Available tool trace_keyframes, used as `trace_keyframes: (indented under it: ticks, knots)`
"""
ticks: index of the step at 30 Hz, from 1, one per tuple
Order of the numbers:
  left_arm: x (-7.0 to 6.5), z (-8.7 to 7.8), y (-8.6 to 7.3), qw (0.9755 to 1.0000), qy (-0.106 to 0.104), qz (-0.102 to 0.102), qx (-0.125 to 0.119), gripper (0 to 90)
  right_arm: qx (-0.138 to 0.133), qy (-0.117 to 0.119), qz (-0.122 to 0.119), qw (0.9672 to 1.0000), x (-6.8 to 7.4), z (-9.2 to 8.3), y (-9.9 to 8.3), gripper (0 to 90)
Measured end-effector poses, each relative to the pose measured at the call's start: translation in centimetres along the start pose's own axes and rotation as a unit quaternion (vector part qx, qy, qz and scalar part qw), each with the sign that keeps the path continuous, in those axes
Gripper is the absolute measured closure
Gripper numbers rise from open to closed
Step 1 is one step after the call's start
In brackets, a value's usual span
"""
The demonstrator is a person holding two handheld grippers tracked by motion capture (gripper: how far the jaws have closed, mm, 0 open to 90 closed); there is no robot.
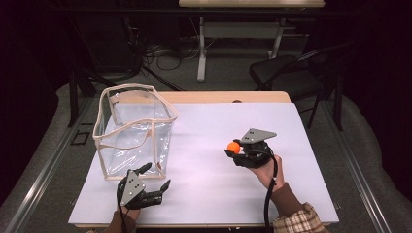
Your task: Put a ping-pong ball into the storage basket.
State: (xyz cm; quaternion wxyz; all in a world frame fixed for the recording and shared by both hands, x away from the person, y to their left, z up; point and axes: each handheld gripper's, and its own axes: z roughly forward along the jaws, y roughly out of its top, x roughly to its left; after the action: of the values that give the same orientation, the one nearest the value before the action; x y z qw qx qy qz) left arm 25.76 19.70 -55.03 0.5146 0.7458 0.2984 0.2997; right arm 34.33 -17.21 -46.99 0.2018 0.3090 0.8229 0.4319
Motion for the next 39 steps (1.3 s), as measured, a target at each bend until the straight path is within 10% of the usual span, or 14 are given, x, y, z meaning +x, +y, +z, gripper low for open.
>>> trace_keyframes:
  ticks: [39]
  knots:
    - [0.0,0.1,0.0,1.0000,-0.001,0.001,0.000,15.7,-0.016,0.014,-0.013,0.9997,-0.3,2.0,3.2,51.0]
